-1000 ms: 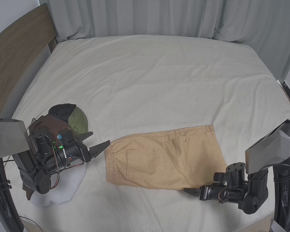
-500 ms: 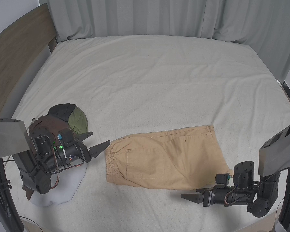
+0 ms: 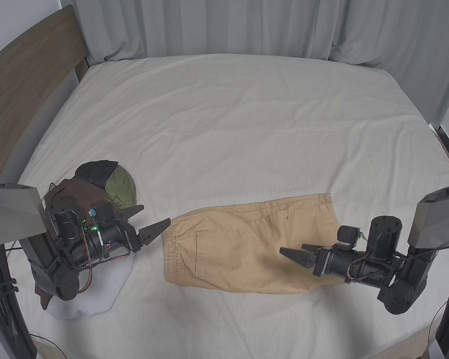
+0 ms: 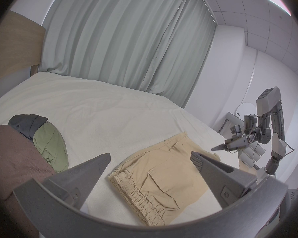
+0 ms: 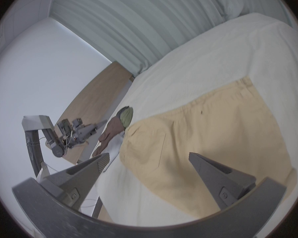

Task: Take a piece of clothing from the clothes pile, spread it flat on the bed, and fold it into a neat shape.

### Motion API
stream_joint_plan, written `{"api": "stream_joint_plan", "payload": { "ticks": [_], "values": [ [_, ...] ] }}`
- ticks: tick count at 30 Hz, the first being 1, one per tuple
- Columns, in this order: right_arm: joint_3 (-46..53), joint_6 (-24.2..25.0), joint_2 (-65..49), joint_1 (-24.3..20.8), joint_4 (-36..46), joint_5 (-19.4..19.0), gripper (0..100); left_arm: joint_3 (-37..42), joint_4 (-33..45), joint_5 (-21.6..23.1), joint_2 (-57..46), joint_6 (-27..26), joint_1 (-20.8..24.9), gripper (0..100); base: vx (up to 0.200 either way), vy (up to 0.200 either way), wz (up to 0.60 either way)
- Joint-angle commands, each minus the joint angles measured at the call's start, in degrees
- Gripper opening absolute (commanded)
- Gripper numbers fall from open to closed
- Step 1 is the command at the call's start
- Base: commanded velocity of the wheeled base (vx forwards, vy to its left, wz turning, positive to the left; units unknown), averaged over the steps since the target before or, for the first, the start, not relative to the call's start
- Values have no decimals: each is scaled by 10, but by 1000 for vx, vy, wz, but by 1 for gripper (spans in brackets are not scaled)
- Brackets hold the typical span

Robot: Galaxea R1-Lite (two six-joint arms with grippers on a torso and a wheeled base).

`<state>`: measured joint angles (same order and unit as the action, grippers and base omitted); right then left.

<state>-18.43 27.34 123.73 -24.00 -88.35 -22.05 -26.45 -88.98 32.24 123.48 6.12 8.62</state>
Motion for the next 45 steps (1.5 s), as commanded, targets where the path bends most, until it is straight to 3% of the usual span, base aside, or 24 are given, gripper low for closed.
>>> {"api": "stream_joint_plan", "payload": {
  "ticks": [1,8,18,30,45],
  "values": [
    [-49,-2,6,27,0,1,100,3,-1,0,4,0,0,100,0,0,0],
    [-93,-4,14,91,0,-3,100,3,-1,1,12,-1,0,100,0,0,0],
    [-204,-7,114,162,0,2,100,3,-1,0,27,-4,3,100,0,0,0],
    [-291,-5,183,187,14,6,100,3,-1,0,36,-4,5,100,0,0,0],
    [-296,-4,202,186,21,11,100,1,-1,1,35,-4,3,100,0,0,0]
  ]
}}
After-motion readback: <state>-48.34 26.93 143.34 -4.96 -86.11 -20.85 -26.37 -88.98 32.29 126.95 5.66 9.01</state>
